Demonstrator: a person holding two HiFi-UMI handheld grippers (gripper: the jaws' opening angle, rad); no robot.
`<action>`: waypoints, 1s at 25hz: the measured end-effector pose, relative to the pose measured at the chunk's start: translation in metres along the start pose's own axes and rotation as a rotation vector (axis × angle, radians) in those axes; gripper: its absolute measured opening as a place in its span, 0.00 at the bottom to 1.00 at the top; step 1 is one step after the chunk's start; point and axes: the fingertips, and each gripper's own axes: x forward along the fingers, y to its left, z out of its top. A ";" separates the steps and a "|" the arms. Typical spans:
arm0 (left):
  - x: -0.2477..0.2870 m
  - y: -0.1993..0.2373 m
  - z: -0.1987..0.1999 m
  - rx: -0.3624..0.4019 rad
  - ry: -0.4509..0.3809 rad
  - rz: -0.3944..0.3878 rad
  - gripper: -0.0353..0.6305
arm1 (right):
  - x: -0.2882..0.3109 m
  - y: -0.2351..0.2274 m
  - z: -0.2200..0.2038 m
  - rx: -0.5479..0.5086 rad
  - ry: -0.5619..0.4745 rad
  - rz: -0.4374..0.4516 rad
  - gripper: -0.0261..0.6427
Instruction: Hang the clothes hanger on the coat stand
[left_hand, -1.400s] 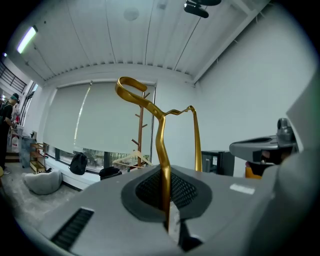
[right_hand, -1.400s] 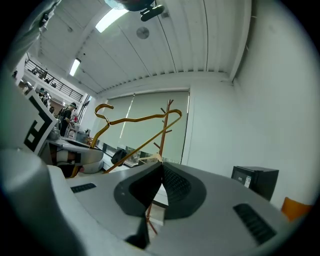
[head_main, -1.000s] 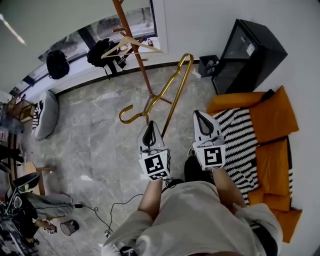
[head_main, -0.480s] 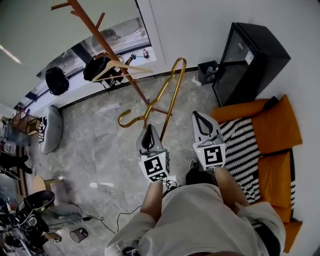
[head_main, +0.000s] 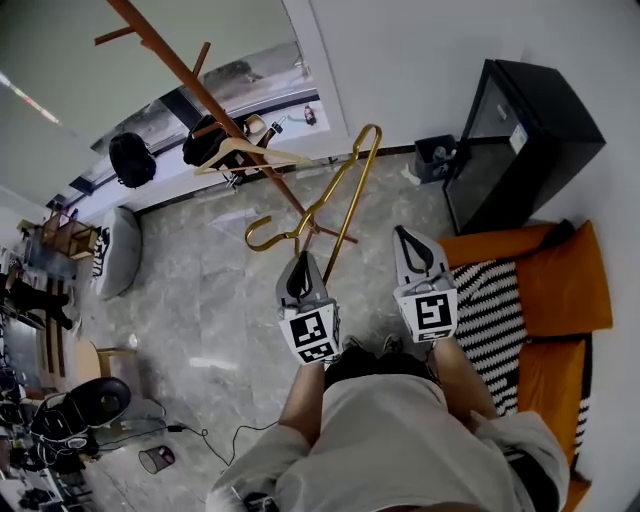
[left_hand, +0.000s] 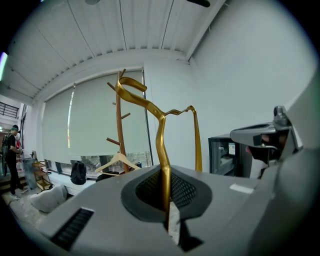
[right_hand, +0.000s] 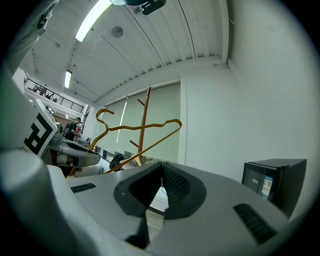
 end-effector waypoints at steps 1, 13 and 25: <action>0.005 0.001 -0.001 0.004 0.004 0.002 0.06 | 0.005 -0.002 -0.001 0.000 0.000 0.003 0.05; 0.098 0.041 -0.003 0.058 0.117 0.012 0.06 | 0.111 -0.013 0.002 -0.181 0.017 0.103 0.05; 0.192 0.113 0.015 0.188 0.226 -0.002 0.06 | 0.257 -0.017 0.052 -0.629 0.011 0.206 0.05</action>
